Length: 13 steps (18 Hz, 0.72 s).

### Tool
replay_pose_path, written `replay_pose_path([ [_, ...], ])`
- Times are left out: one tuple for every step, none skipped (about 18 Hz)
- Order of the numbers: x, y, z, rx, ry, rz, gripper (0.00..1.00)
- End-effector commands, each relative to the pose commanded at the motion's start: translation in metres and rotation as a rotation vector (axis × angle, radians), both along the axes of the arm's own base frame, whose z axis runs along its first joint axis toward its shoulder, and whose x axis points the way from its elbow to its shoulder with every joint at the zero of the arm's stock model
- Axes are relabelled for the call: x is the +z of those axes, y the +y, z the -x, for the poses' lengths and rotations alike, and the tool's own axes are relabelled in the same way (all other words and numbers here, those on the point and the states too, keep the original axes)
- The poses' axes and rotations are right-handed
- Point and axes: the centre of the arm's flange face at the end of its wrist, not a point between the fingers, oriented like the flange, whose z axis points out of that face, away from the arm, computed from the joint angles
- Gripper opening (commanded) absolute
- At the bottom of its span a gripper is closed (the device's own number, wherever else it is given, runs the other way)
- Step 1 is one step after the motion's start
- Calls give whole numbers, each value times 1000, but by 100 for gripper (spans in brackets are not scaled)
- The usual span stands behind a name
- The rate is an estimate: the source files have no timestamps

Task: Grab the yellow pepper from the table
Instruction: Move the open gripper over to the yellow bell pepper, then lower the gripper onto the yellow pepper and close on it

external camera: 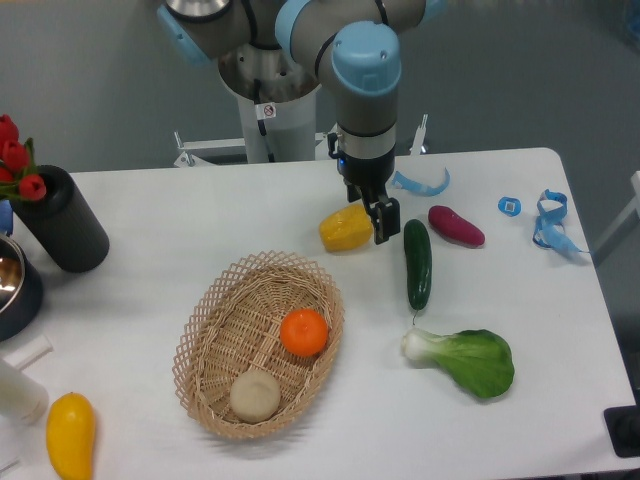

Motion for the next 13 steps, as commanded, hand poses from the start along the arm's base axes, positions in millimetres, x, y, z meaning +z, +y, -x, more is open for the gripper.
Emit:
replay_pose_path([
  [-4,-1,-2,-3,-8,5,100],
  [-10,-2,-4,-8,-18,12,100],
  [-13,-3,-6,-8,-25,16,100],
  [-26,-3,-8,-8,-46,28,100],
  [-30,-4,-8,-5,-54,33,100],
  [-36,-5,-10,-6,-66,40,100],
  [-44,-7,-13,-3,-81,46,100],
  [-48,-9,-15,4,-91,48,100],
  [-52,-10,-17,7,-99,49,100],
  [-53,-10,-17,12,-100,50,100],
  [-54,-10,-18,12,-104,49,100],
  [-55,-10,-18,12,-106,48,100],
  [-57,-10,-19,13,-115,46,100],
])
